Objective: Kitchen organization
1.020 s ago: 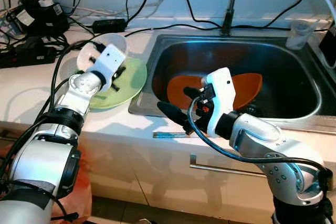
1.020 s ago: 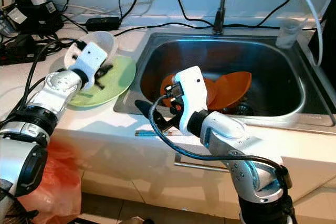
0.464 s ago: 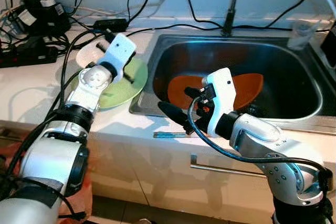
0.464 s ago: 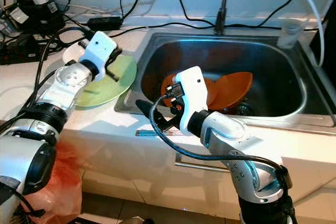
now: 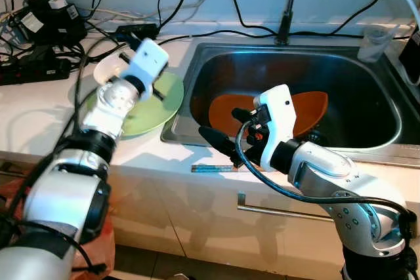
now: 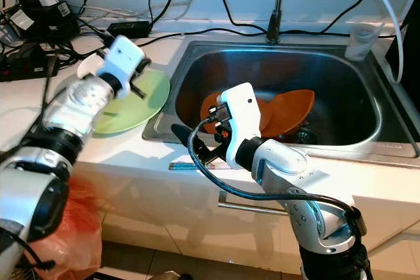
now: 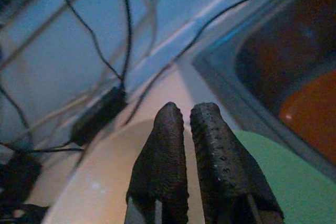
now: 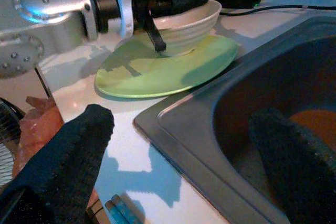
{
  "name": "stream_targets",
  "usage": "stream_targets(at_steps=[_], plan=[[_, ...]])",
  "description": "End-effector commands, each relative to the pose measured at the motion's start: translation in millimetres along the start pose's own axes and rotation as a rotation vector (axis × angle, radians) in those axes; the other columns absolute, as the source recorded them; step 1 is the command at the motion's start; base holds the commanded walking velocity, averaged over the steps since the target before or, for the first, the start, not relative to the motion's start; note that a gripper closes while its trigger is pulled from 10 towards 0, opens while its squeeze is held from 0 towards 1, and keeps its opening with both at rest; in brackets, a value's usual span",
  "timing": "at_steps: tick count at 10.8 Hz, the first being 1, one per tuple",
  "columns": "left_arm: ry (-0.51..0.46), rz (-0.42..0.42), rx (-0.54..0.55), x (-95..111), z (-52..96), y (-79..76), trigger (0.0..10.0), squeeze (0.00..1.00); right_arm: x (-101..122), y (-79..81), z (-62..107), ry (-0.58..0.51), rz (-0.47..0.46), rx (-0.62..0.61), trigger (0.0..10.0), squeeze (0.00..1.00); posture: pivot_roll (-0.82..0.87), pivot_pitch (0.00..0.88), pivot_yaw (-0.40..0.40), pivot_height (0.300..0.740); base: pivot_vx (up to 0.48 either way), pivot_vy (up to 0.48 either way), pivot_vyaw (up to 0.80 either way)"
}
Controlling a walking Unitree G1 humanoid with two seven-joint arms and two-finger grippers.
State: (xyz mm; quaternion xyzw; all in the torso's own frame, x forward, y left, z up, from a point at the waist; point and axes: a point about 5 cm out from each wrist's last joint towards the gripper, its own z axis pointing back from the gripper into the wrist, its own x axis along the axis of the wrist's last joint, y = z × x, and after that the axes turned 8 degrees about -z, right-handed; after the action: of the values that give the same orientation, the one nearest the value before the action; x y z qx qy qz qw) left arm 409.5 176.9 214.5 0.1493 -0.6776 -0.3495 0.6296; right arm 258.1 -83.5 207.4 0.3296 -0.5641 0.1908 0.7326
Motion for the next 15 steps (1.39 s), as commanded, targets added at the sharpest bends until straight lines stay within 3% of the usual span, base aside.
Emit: stream_targets(at_steps=[1, 4, 8, 15], plan=[[0.005, -0.03, 0.022, 5, 0.0, 13.6, 10.0, 1.0, 0, 1.0, -1.3, -0.004, 0.007, 0.0, 10.0, 0.0, -0.09, 0.0, 0.117, 0.74, 0.0, 0.0, 0.0], [0.029, -0.09, -0.071, 7, -1.0, 11.6, 10.0, 1.0, -1, 1.2, -1.1, 0.0, 0.009, 0.0, 10.0, 0.0, -0.08, 0.0, 0.114, 0.74, 0.0, 0.0, 0.0], [0.014, -0.068, -0.094, 11, -1.5, 11.8, 10.0, 1.0, -1, 1.8, -2.0, 0.001, 0.011, 0.005, 10.0, 0.0, -0.08, 0.0, 0.114, 0.74, 0.0, 0.0, 0.0], [0.081, -0.095, -0.127, -5, 3.6, 9.4, 10.0, 1.0, -2, 5.9, -2.7, 0.0, 0.004, 0.027, 10.0, 0.0, -0.08, 0.0, 0.114, 0.74, 0.0, 0.0, 0.0]])
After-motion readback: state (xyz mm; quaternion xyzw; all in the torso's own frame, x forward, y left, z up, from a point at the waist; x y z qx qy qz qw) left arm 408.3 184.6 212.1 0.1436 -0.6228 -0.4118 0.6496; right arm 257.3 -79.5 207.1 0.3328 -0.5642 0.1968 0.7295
